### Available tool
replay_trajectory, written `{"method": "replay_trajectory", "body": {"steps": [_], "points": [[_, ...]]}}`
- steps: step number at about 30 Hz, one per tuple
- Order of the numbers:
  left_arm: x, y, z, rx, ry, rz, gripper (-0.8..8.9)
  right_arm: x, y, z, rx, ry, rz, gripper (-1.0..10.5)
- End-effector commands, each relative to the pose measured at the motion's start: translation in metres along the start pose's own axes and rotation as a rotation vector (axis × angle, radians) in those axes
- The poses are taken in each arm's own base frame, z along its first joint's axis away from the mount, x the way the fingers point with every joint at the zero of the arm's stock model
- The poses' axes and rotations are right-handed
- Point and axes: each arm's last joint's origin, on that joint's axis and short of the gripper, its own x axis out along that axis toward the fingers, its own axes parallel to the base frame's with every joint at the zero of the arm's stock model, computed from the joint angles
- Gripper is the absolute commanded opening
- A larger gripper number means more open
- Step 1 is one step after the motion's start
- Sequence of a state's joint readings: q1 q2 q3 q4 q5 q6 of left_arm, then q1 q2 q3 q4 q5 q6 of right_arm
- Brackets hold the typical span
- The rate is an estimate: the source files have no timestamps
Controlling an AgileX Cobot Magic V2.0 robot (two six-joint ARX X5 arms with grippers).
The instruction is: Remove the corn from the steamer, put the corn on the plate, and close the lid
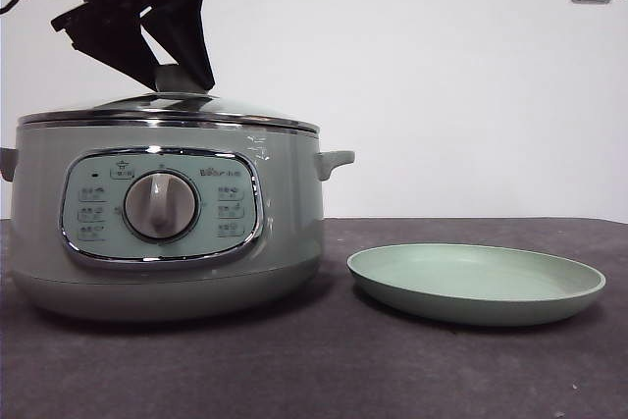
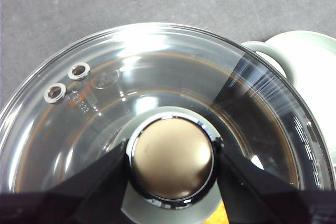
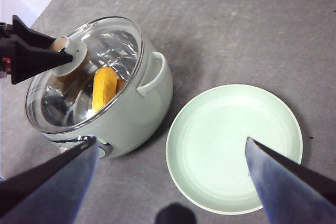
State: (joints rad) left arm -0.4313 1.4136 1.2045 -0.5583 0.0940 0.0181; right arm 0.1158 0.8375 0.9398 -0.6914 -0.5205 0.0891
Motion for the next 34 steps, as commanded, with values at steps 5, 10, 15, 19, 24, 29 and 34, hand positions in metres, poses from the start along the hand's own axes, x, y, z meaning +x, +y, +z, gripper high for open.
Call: {"method": "replay_trajectory", "body": {"steps": [5,10,15,19,24,29,34], "points": [[-0.001,-0.001,0.005,0.019,-0.061,-0.006,-0.09,0.000,0.000,0.001,-0.012,-0.010,0.002,4.6],[-0.030,-0.002,0.010,0.022,-0.154,0.052,-0.09,0.003,0.006,0.005,-0.038,-0.035,0.040,4.6],[-0.084,-0.004,0.011,0.020,-0.310,0.135,-0.09,0.022,0.019,0.012,-0.072,-0.018,0.128,4.3],[-0.131,-0.007,0.004,0.010,-0.439,0.211,-0.09,0.049,0.033,0.021,-0.096,0.057,0.200,4.3],[-0.191,-0.011,-0.017,-0.013,-0.586,0.280,-0.09,0.095,0.064,0.035,-0.159,0.177,0.241,4.4],[-0.231,-0.013,-0.041,-0.039,-0.672,0.342,-0.09,0.143,0.098,0.045,-0.254,0.295,0.226,4.4],[-0.262,-0.015,-0.070,-0.062,-0.720,0.389,-0.09,0.210,0.143,0.060,-0.417,0.443,0.144,4.4]]}}
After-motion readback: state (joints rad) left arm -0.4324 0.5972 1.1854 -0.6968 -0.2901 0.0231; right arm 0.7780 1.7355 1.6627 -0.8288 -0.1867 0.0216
